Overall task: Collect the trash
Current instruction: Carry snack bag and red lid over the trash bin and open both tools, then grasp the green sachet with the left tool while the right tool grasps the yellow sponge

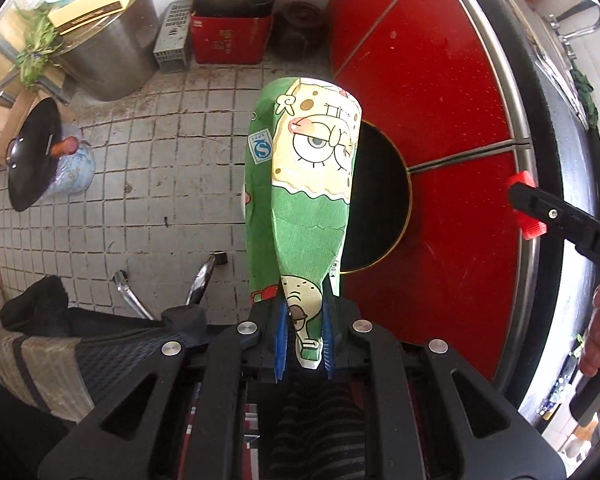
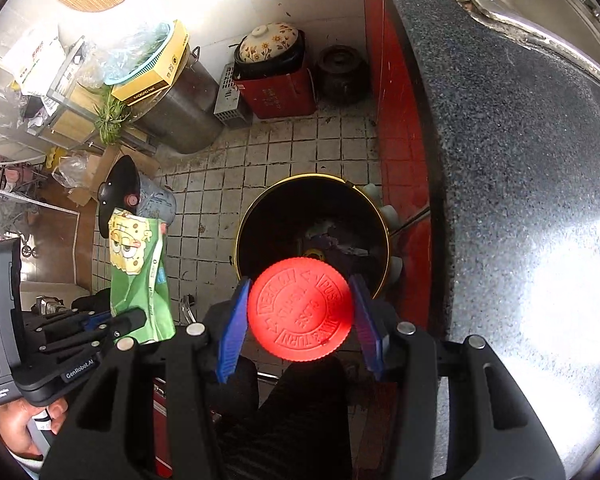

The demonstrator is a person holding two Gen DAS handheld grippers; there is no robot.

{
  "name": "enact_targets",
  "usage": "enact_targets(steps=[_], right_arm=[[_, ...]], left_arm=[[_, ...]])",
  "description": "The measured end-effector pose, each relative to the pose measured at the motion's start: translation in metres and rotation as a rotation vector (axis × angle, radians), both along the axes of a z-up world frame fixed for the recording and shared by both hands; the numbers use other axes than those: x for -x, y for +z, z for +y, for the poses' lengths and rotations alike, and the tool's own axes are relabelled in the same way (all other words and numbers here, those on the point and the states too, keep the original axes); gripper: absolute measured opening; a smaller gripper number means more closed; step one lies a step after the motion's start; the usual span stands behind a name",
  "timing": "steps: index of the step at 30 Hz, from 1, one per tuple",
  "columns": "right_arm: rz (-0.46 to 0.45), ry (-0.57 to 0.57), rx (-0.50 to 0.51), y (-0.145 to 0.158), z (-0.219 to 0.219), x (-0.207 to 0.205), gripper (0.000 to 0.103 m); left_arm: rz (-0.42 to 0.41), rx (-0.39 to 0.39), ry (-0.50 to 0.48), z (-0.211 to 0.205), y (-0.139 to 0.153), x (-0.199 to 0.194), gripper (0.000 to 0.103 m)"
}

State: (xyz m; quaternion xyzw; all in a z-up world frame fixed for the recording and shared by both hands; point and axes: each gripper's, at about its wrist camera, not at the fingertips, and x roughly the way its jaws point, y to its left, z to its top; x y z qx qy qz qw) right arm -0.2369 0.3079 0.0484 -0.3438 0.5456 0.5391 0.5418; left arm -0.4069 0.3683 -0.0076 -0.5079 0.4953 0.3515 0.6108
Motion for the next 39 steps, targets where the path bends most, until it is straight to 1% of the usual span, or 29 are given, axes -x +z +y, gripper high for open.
enact_targets(steps=[3,5,6,7,8,9,10,11,13,14,15,16,17,18,20,21,23,25,26,29,32,34,35,37,39], right_arm=[[0.008,0.004,0.005,-0.002,0.003,0.002,0.049],[-0.001,0.025,-0.003,0.003,0.006,0.005,0.049],[-0.009,0.028,-0.026,0.01,0.006,0.006,0.051],[-0.008,0.023,-0.055,0.019,0.005,0.006,0.067],[0.001,0.009,-0.089,0.032,0.004,0.003,0.077],[0.009,-0.011,-0.118,0.043,0.003,-0.002,0.093],[0.013,-0.032,-0.163,0.059,-0.001,-0.007,0.096],[0.008,-0.048,-0.206,0.073,-0.007,-0.013,0.096],[-0.036,-0.101,-0.299,0.104,-0.028,-0.032,0.096],[-0.068,-0.14,-0.334,0.115,-0.043,-0.045,0.096],[-0.11,-0.192,-0.361,0.125,-0.062,-0.062,0.096],[-0.153,-0.253,-0.374,0.131,-0.083,-0.079,0.096],[-0.198,-0.332,-0.378,0.135,-0.11,-0.1,0.096],[-0.239,-0.415,-0.372,0.137,-0.139,-0.121,0.096],[-0.297,-0.591,-0.348,0.137,-0.201,-0.159,0.096],[-0.322,-0.709,-0.326,0.135,-0.244,-0.179,0.096],[-0.359,-0.918,-0.282,0.132,-0.325,-0.209,0.096],[-0.386,-1.095,-0.225,0.127,-0.402,-0.225,0.096],[-0.392,-1.175,-0.191,0.123,-0.44,-0.229,0.096],[-0.398,-1.368,-0.091,0.112,-0.533,-0.224,0.096],[-0.376,-1.53,-0.036,0.099,-0.602,-0.206,0.096],[-0.358,-1.621,-0.026,0.092,-0.637,-0.191,0.096],[-0.345,-1.66,-0.022,0.088,-0.651,-0.184,0.096],[-0.317,-1.714,-0.016,0.082,-0.674,-0.171,0.096],[-0.299,-1.746,-0.01,0.079,-0.688,-0.164,0.096]], left_arm=[[-0.035,0.012,-0.007,0.005,-0.001,-0.016,0.013],[-0.061,0.026,-0.018,0.007,-0.001,-0.023,0.014],[-0.067,0.031,-0.013,0.008,0.0,-0.024,0.026],[-0.063,0.035,-0.005,0.009,0.002,-0.024,0.042],[-0.05,0.028,0.009,0.01,0.004,-0.024,0.084],[-0.039,-0.002,0.029,0.011,0.011,-0.023,0.097],[-0.035,-0.034,0.042,0.012,0.016,-0.023,0.097],[-0.028,-0.049,0.036,0.014,0.023,-0.023,0.097],[0.008,-0.043,-0.012,0.019,0.033,-0.029,0.097],[0.033,-0.085,-0.044,0.02,0.042,-0.035,0.097],[0.07,-0.15,-0.077,0.02,0.053,-0.043,0.097],[0.112,-0.235,-0.122,0.018,0.066,-0.055,0.097],[0.125,-0.296,-0.169,0.016,0.076,-0.069,0.097],[0.124,-0.338,-0.219,0.012,0.087,-0.086,0.097],[0.089,-0.361,-0.315,0.003,0.104,-0.126,0.097],[0.061,-0.357,-0.374,-0.006,0.111,-0.151,0.097],[-0.006,-0.345,-0.496,-0.028,0.122,-0.199,0.097],[-0.061,-0.351,-0.632,-0.058,0.129,-0.25,0.097],[-0.073,-0.353,-0.693,-0.074,0.132,-0.273,0.097],[-0.118,-0.355,-0.881,-0.127,0.136,-0.335,0.097],[-0.149,-0.363,-1.058,-0.184,0.138,-0.39,0.097],[-0.169,-0.384,-1.173,-0.223,0.144,-0.424,0.097],[-0.176,-0.39,-1.217,-0.238,0.146,-0.435,0.097],[-0.192,-0.406,-1.312,-0.278,0.152,-0.46,0.097],[-0.192,-0.426,-1.388,-0.313,0.155,-0.485,0.097]])
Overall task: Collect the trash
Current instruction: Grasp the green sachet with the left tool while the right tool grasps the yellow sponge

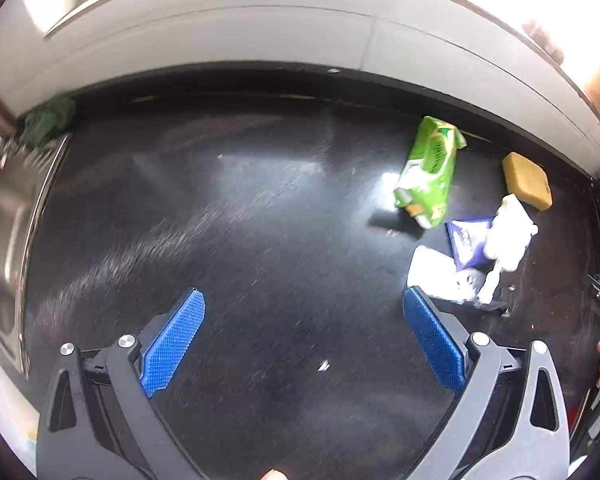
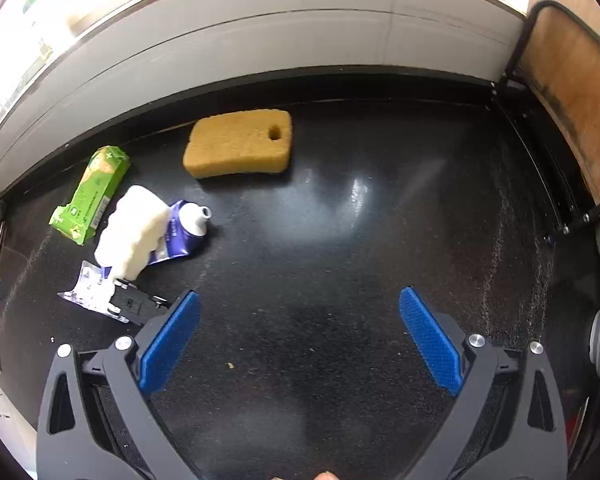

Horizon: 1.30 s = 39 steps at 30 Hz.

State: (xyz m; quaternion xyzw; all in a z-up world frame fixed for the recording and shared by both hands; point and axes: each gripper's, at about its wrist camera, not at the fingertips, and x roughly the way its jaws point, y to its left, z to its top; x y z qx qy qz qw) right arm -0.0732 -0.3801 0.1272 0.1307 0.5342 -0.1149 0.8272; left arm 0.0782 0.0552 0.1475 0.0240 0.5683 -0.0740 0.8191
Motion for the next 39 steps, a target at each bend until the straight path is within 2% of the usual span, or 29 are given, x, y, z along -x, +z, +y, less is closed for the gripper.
enact_targets(steps=[4,8,12,16,19,21,22,24,25,26,27,28,29,30,32,35,39], right_arm=[[0.006,-0.058,-0.022,-0.006,-0.026,-0.011,0.096],[0.01,-0.097,-0.076,-0.011,-0.042,-0.044,0.096],[-0.004,-0.106,-0.114,-0.013,-0.047,-0.085,0.096],[0.001,-0.088,-0.111,-0.021,-0.048,-0.127,0.096],[0.021,-0.064,-0.131,-0.033,-0.045,-0.153,0.096],[0.045,-0.045,-0.152,-0.044,-0.037,-0.166,0.096],[0.057,-0.027,-0.158,-0.05,-0.032,-0.171,0.096],[0.042,0.002,-0.18,-0.063,-0.022,-0.175,0.088],[0.005,0.011,-0.159,-0.061,-0.018,-0.174,0.071],[-0.016,0.037,-0.175,-0.058,-0.013,-0.174,0.053],[-0.008,0.027,-0.192,-0.055,-0.011,-0.175,0.047],[-0.011,0.025,-0.196,-0.05,-0.009,-0.174,0.04],[-0.018,0.041,-0.189,-0.044,-0.006,-0.174,0.037],[-0.027,0.044,-0.196,-0.038,-0.007,-0.171,0.032],[-0.066,0.027,-0.226,-0.022,-0.009,-0.165,0.029],[-0.134,0.047,-0.239,0.011,0.0,-0.158,0.029],[-0.172,0.197,-0.245,0.043,0.059,-0.158,0.028]], left_arm=[[0.002,-0.053,-0.12,-0.064,-0.005,-0.055,0.097],[0.038,-0.103,-0.194,-0.106,-0.022,-0.087,0.097],[0.065,-0.134,-0.193,-0.123,-0.038,-0.109,0.097],[0.096,-0.169,-0.189,-0.129,-0.053,-0.126,0.097],[0.129,-0.154,-0.188,-0.131,-0.065,-0.135,0.097],[0.203,-0.146,-0.177,-0.13,-0.08,-0.139,0.098],[0.25,-0.111,-0.169,-0.128,-0.088,-0.14,0.098],[0.207,-0.104,-0.139,-0.125,-0.092,-0.138,0.098],[0.197,-0.105,-0.162,-0.126,-0.095,-0.137,0.097],[0.168,-0.101,-0.167,-0.124,-0.094,-0.136,0.084],[0.118,-0.092,-0.15,-0.119,-0.087,-0.134,0.052],[0.12,-0.079,-0.114,-0.112,-0.083,-0.135,0.052],[0.141,-0.017,-0.084,-0.106,-0.082,-0.136,0.051],[0.151,0.009,-0.066,-0.099,-0.08,-0.133,0.05],[0.119,-0.011,-0.053,-0.085,-0.071,-0.12,0.05],[0.079,-0.001,0.021,-0.049,-0.05,-0.092,0.05],[0.004,-0.006,0.193,0.022,-0.014,-0.025,0.05]])
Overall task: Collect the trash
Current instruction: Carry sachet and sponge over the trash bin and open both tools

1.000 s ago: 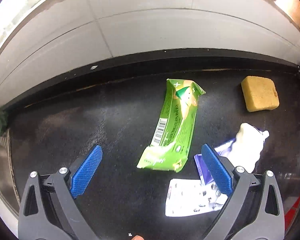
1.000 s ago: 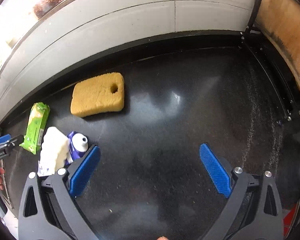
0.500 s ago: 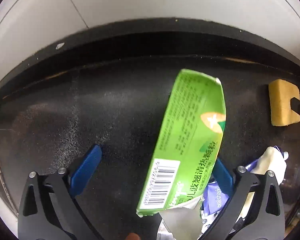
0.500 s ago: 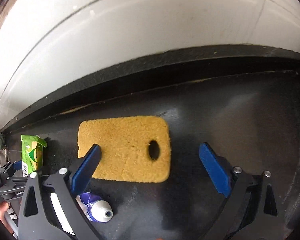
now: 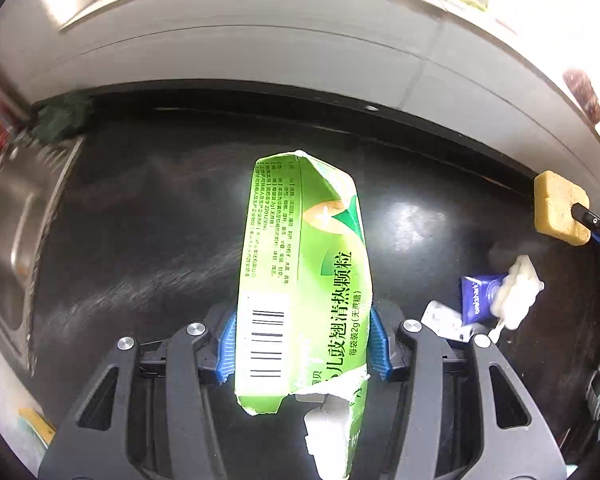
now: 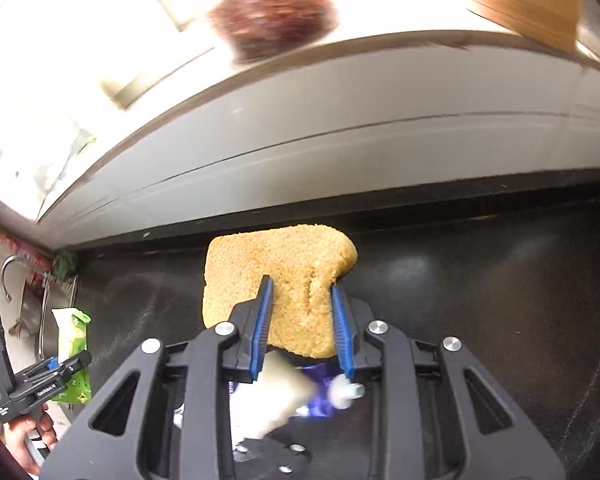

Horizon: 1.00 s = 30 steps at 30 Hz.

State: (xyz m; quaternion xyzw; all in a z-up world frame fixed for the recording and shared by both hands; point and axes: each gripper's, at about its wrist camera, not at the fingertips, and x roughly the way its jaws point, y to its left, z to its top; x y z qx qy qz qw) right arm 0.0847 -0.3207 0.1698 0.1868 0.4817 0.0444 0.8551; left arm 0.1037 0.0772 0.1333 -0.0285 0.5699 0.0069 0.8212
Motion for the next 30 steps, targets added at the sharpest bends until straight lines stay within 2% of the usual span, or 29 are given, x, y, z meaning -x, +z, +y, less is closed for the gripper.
enact_targets(steps=[2,4,7,10,12,16,20,25,30], right_arm=[[-0.02,0.083,0.001,0.009,0.041,-0.001,0.028],[-0.021,0.188,-0.015,0.012,0.092,-0.001,0.028],[-0.02,0.375,-0.019,0.016,0.176,0.007,0.028],[-0.033,0.596,-0.006,0.022,0.269,0.032,0.028],[-0.042,0.733,0.005,0.021,0.327,0.069,0.028],[-0.025,0.991,0.014,0.009,0.422,0.134,0.028],[0.006,1.215,0.048,-0.005,0.509,0.202,0.029],[0.033,1.382,0.145,-0.025,0.571,0.262,0.029],[0.054,1.472,0.248,-0.047,0.586,0.294,0.029]], left_arm=[[-0.034,-0.035,0.098,0.04,0.018,0.04,0.05],[-0.052,-0.063,0.227,0.094,0.029,0.087,0.05],[-0.063,-0.096,0.429,0.153,0.045,0.164,0.05],[-0.05,-0.1,0.626,0.217,0.061,0.247,0.05],[-0.035,-0.103,0.742,0.245,0.075,0.295,0.05],[-0.001,-0.105,0.948,0.274,0.073,0.404,0.05],[0.026,-0.065,1.103,0.282,0.064,0.481,0.05],[0.079,0.004,1.215,0.276,0.027,0.533,0.05],[0.094,0.065,1.237,0.272,0.0,0.533,0.05]])
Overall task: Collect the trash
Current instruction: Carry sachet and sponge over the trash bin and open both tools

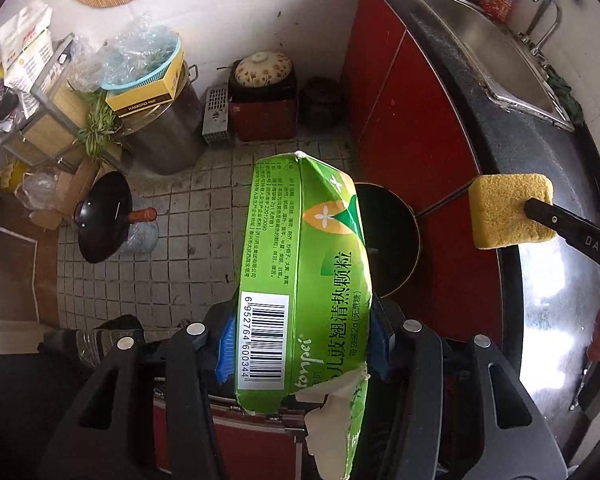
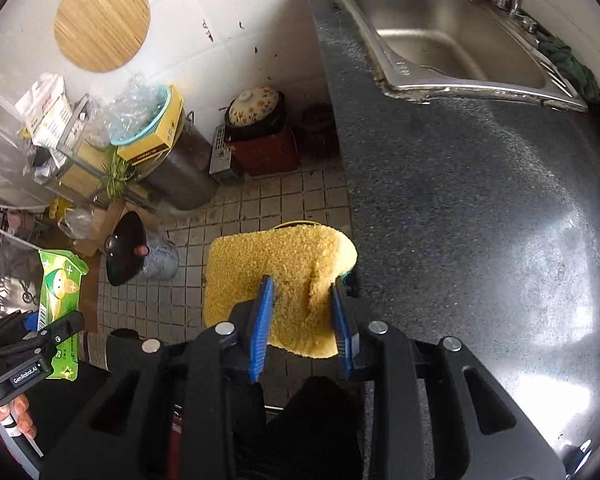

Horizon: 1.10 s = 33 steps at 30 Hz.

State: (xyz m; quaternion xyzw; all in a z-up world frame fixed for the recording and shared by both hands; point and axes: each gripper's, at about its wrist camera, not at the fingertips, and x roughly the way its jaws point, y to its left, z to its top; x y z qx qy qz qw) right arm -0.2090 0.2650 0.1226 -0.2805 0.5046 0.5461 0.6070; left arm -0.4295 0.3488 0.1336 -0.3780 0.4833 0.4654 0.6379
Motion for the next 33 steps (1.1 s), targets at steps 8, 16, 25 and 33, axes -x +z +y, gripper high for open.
enact_targets(steps=[8,16,25,33], right_arm=[[0.004,0.03,0.06,-0.014,-0.005,0.006,0.029],[-0.015,0.011,0.07,-0.014,-0.007,-0.003,0.029],[-0.004,0.009,0.079,-0.018,-0.003,-0.001,0.029],[0.015,-0.016,0.081,-0.018,0.005,-0.005,0.029]], left_arm=[[-0.023,0.032,-0.005,-0.001,-0.014,-0.006,0.05],[-0.032,0.054,-0.031,0.005,-0.026,-0.019,0.05],[-0.031,0.065,-0.062,0.015,-0.032,-0.029,0.05],[-0.041,0.075,-0.091,0.021,-0.033,-0.04,0.05]])
